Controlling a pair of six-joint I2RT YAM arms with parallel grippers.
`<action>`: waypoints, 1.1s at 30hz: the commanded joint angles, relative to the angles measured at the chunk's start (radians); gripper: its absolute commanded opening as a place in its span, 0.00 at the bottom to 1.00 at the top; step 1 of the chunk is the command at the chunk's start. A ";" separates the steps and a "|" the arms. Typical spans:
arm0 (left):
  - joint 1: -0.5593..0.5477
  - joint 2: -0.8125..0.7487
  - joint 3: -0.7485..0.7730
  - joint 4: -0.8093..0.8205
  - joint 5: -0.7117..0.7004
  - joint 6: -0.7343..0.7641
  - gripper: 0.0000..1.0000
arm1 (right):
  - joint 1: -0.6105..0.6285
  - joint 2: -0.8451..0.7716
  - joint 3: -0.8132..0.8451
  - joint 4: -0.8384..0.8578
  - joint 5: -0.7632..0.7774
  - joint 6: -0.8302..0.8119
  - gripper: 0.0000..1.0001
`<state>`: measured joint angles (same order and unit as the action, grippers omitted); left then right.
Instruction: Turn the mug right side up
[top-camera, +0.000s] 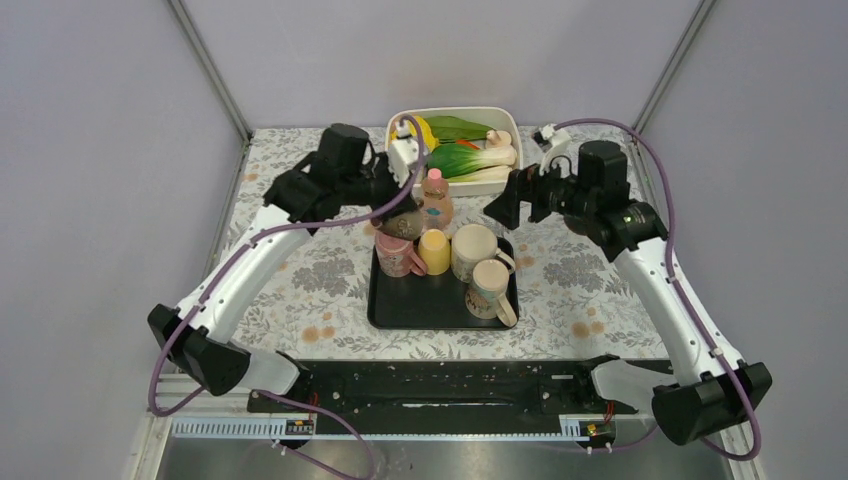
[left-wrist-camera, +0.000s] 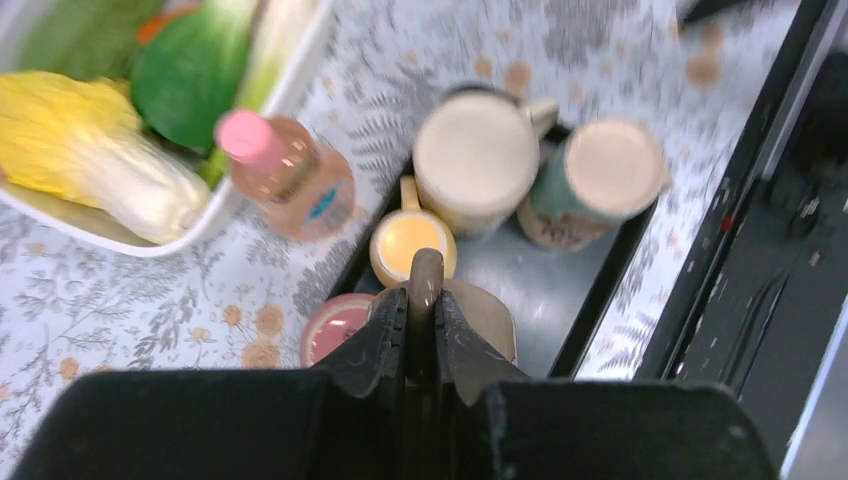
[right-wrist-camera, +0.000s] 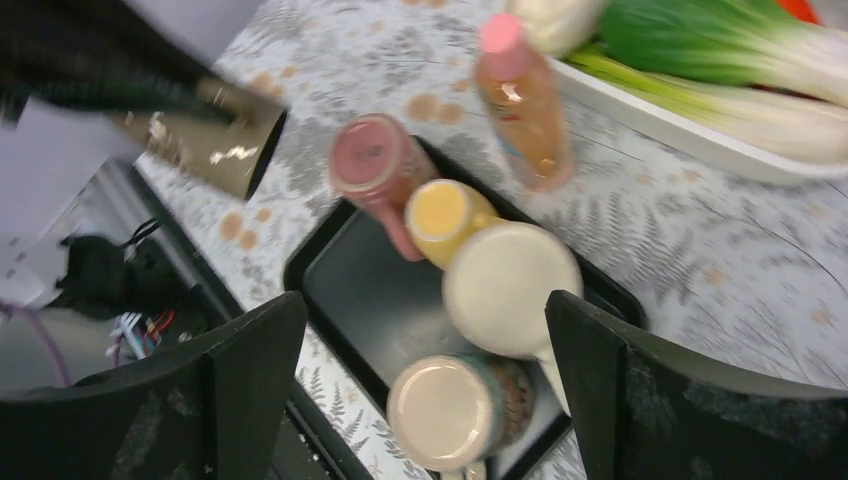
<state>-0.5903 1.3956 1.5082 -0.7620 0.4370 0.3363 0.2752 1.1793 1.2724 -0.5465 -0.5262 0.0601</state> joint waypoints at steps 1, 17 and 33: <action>0.031 -0.089 0.159 0.067 0.075 -0.221 0.00 | 0.115 -0.060 -0.090 0.250 -0.179 0.045 1.00; 0.060 -0.087 0.247 0.068 0.088 -0.362 0.00 | 0.396 0.056 -0.157 0.916 -0.200 0.486 0.90; 0.090 -0.136 0.155 0.086 0.002 -0.303 0.80 | 0.439 0.035 -0.036 0.599 0.040 0.317 0.00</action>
<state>-0.5171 1.2839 1.7016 -0.7204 0.5808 -0.0296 0.7078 1.2930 1.1301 0.3222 -0.7353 0.5510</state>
